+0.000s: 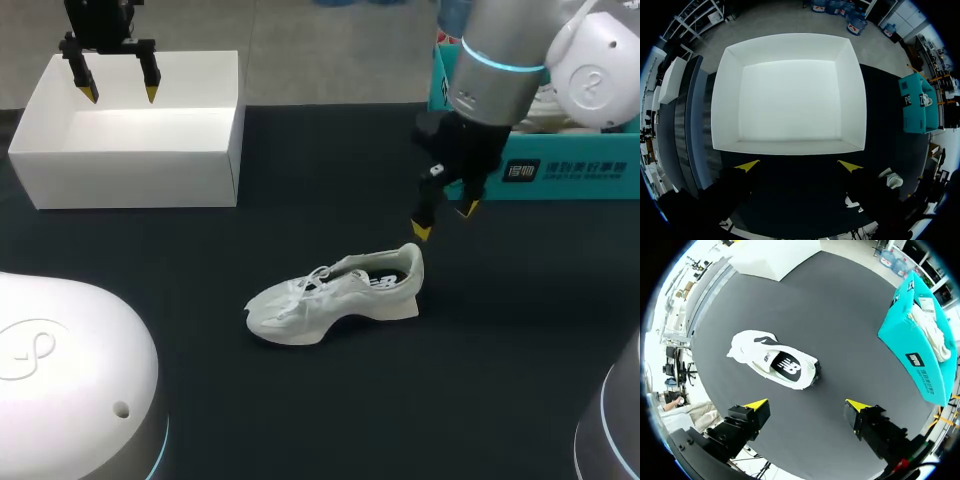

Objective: Take the shoe out of the shoebox, open the shoe tongue, remove and reinsert the insole, then place the shoe into the shoebox

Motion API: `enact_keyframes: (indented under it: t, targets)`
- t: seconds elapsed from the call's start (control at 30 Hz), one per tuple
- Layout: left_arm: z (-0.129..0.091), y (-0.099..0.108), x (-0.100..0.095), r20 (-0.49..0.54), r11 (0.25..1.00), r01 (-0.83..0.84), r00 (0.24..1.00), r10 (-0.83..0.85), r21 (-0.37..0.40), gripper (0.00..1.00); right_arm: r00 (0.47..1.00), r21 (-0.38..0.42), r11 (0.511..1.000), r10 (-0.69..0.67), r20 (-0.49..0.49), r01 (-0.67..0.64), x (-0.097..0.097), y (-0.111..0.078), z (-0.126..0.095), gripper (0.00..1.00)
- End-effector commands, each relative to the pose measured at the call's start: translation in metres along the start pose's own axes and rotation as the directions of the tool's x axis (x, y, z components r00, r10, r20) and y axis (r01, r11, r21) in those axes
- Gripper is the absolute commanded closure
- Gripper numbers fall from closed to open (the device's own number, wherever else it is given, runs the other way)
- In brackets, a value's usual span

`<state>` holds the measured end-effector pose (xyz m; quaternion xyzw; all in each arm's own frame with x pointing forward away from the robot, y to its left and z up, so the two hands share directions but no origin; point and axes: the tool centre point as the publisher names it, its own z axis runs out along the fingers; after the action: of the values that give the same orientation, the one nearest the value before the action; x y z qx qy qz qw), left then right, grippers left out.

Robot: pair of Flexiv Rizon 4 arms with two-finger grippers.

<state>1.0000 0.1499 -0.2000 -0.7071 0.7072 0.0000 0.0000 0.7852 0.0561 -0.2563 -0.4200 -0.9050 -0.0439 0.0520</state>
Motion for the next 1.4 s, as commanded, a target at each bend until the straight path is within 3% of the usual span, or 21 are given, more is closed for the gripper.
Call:
enact_keyframes:
  t: [0.03, 0.3, 0.37, 0.43, 0.5, 0.6, 0.67, 0.73, 0.83, 0.93, 1.1, 1.4]
  targets:
    - [0.000, 0.000, 0.000, 0.000, 1.000, 0.000, 1.000, 0.000, 0.000, 0.00, 0.939, -0.058, 0.937, -0.344, 0.012, 0.344, 0.000, -0.003, 0.002, 0.00]
    - [0.000, 0.000, 0.000, 0.000, 1.000, 0.000, 1.000, 0.000, 0.000, 0.00, 0.939, -0.058, 0.937, -0.344, 0.012, 0.344, 0.000, -0.003, 0.002, 0.00]
    - [0.000, 0.000, 0.000, 0.000, 1.000, 0.000, 1.000, 0.000, 0.000, 0.00, 0.894, -0.177, 0.877, -0.443, 0.060, 0.447, -0.007, 0.000, 0.008, 0.00]
    - [0.000, 0.000, 0.000, 0.000, 1.000, 0.000, 1.000, 0.000, 0.000, 0.00, 0.820, -0.348, 0.749, -0.559, 0.126, 0.564, -0.012, 0.001, 0.010, 0.00]
    - [0.000, 0.000, 0.000, 0.000, 1.000, 0.000, 1.000, 0.000, 0.000, 0.00, 0.748, -0.434, 0.631, -0.638, 0.181, 0.643, -0.013, 0.001, 0.013, 0.00]
    - [0.000, 0.000, 0.000, 0.000, 1.000, 0.000, 1.000, 0.000, 0.000, 0.00, 0.685, -0.500, 0.520, -0.691, 0.230, 0.693, -0.015, -0.001, 0.021, 0.00]
    - [0.000, 0.000, 0.000, 0.000, 1.000, 0.000, 1.000, 0.000, 0.000, 0.00, 0.638, -0.485, 0.476, -0.728, 0.251, 0.734, -0.016, -0.001, 0.023, 0.00]
    - [0.000, 0.000, 0.000, 0.000, 1.000, 0.000, 1.000, 0.000, 0.000, 0.00, 0.585, -0.511, 0.393, -0.757, 0.293, 0.765, -0.016, -0.002, 0.023, 0.00]
    - [0.000, 0.000, 0.000, 0.000, 1.000, 0.000, 1.000, 0.000, 0.000, 0.00, 0.538, -0.525, 0.331, -0.784, 0.310, 0.784, -0.016, -0.005, 0.023, 0.00]
    - [0.000, 0.000, 0.000, 0.000, 1.000, 0.000, 1.000, 0.000, 0.000, 0.00, 0.504, -0.534, 0.308, -0.821, 0.269, 0.787, -0.017, -0.008, 0.022, 0.00]
    - [0.000, 0.000, 0.000, 0.000, 1.000, 0.000, 1.000, 0.000, 0.000, 0.00, 0.499, -0.510, 0.349, -0.846, 0.189, 0.786, -0.017, -0.016, 0.020, 0.00]
    - [0.000, 0.000, 0.000, 0.000, 1.000, 0.000, 1.000, 0.000, 0.000, 0.00, 0.499, -0.510, 0.349, -0.846, 0.189, 0.786, -0.017, -0.016, 0.020, 0.00]
